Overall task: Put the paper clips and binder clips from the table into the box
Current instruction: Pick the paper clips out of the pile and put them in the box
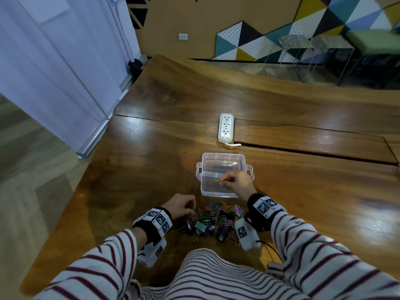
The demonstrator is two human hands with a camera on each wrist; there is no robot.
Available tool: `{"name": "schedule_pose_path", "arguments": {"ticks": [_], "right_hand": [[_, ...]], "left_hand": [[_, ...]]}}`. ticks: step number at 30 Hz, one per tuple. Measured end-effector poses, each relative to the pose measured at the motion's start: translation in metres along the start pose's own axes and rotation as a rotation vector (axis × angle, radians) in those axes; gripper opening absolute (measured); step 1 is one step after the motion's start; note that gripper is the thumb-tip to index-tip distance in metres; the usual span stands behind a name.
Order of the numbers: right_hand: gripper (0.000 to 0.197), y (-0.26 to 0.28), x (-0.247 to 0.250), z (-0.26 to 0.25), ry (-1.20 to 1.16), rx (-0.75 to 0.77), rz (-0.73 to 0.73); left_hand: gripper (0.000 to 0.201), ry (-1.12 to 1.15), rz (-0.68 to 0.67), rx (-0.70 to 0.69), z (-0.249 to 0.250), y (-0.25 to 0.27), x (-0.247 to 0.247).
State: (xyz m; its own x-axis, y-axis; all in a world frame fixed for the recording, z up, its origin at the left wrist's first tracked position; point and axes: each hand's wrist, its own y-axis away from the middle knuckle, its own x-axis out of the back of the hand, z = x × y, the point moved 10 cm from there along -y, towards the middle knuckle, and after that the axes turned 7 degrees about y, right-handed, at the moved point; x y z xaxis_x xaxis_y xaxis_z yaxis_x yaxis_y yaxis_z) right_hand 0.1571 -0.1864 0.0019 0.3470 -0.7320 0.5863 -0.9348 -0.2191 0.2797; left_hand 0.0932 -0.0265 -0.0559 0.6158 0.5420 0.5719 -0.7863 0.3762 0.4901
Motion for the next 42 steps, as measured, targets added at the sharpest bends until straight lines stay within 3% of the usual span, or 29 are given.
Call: {"name": "schedule_pose_path", "arguments": {"ticks": [2,5,8,13,17,20,25,28,31,36,42], "right_hand": [[0.006,-0.005,0.0,-0.001,0.106,-0.009,0.035],[0.025,-0.004,-0.008,0.0,0.205,0.009,0.063],[0.031,0.011,-0.024,-0.012,0.426,0.176,0.032],[0.02,0.051,-0.063,-0.03,0.544,0.453,-0.131],[0.038,0.054,-0.098,-0.009,0.765,0.394,-0.319],[0.04,0.052,-0.105,-0.012,0.81,0.408,-0.304],[0.018,0.048,-0.096,-0.012,0.666,0.373,-0.273],[0.014,0.047,-0.086,-0.005,0.567,0.314,-0.278],[0.011,0.046,-0.075,0.003,0.464,0.262,-0.253],[0.011,0.044,-0.06,0.014,0.326,0.215,-0.207],[0.02,0.036,-0.072,-0.001,0.548,0.218,-0.195]], "left_hand": [[0.016,-0.08,0.003,-0.021,0.004,-0.002,0.0],[0.034,-0.217,0.003,-0.028,0.009,-0.003,-0.003],[0.045,-0.329,0.005,-0.033,0.015,-0.001,-0.009],[0.02,-0.454,0.071,-0.108,0.03,-0.005,-0.01],[0.022,-0.531,0.033,-0.096,0.03,-0.007,-0.011],[0.021,-0.465,-0.002,-0.062,0.025,-0.007,-0.01],[0.007,0.021,0.045,0.044,0.0,-0.006,0.006],[0.014,0.329,0.04,0.063,-0.005,0.002,0.015],[0.012,0.426,0.073,0.013,0.008,0.005,0.031],[0.005,0.33,0.138,-0.097,0.047,-0.01,0.052],[0.005,-0.008,0.201,-0.125,0.076,-0.052,0.062]]}}
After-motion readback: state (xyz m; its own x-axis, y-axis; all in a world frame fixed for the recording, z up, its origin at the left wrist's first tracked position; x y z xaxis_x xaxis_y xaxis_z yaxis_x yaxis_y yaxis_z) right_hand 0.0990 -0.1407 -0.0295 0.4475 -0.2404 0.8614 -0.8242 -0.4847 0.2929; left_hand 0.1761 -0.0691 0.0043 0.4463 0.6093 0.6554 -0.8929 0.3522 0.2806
